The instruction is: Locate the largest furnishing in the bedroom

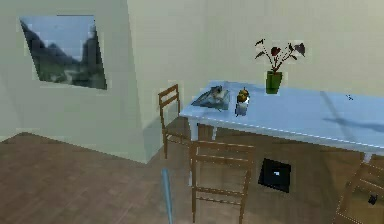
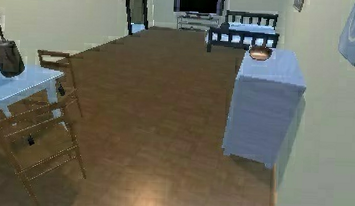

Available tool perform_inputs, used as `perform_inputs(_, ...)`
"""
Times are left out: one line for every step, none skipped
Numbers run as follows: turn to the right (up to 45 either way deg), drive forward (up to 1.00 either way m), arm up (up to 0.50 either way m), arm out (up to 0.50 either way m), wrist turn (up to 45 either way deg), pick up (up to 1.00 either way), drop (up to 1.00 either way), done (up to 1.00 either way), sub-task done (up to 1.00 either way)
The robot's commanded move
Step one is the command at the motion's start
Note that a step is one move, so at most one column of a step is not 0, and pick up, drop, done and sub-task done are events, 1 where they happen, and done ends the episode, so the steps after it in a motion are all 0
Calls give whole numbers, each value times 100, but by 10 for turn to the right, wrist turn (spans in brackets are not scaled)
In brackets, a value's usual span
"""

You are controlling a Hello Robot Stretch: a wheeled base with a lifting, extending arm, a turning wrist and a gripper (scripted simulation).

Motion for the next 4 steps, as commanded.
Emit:
perform_inputs(180,0,0,0,0,0,0,0,0)
perform_inputs(0,5,0,0,0,0,0,0,0)
perform_inputs(-450,0,0,0,0,0,0,0,0)
perform_inputs(-330,0,0,0,0,0,0,0,0)
